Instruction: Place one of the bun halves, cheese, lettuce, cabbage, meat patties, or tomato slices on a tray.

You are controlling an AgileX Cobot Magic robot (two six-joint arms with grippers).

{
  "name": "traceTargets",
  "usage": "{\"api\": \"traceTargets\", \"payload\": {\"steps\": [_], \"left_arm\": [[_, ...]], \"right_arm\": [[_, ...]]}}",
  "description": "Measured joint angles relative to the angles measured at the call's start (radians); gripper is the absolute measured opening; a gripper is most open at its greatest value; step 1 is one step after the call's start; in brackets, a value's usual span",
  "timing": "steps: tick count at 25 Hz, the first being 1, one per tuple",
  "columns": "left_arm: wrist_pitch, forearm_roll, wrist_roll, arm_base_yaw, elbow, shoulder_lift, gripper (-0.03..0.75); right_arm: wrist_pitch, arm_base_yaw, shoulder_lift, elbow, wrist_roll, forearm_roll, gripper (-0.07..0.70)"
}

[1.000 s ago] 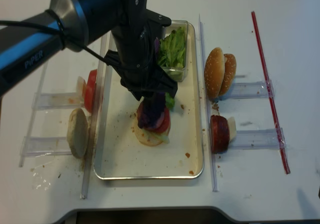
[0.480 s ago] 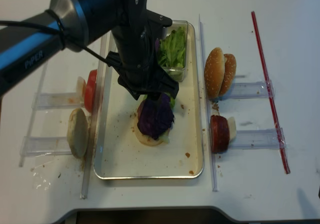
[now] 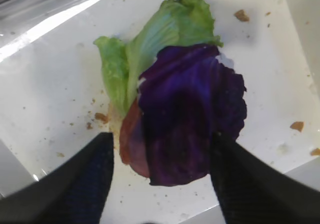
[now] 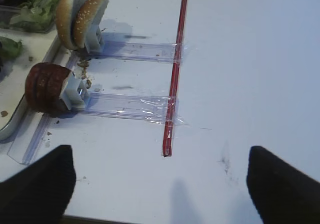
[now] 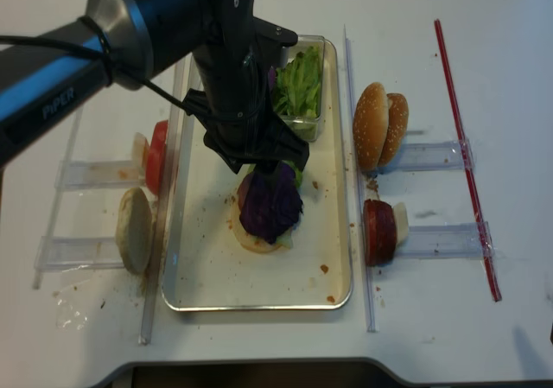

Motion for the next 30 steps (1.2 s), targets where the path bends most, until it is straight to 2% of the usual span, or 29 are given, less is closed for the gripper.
{"api": "traceTargets", "payload": {"steps": [10, 18, 30], "left_arm": [[0.000, 0.026, -0.028, 0.002, 0.000, -0.015, 0.405], [0.000, 0.027, -0.041, 0.043, 0.000, -0.030, 0.405], [0.004, 0.055, -0.042, 0.164, 0.000, -0.121, 0.405]], "right_arm": [[0.000, 0.000, 0.000, 0.000, 0.000, 0.000, 0.693], [0.000, -0.002, 0.000, 0.000, 0.000, 0.000, 0.693], [0.002, -0.002, 0.000, 0.000, 0.004, 0.000, 0.693]]}}
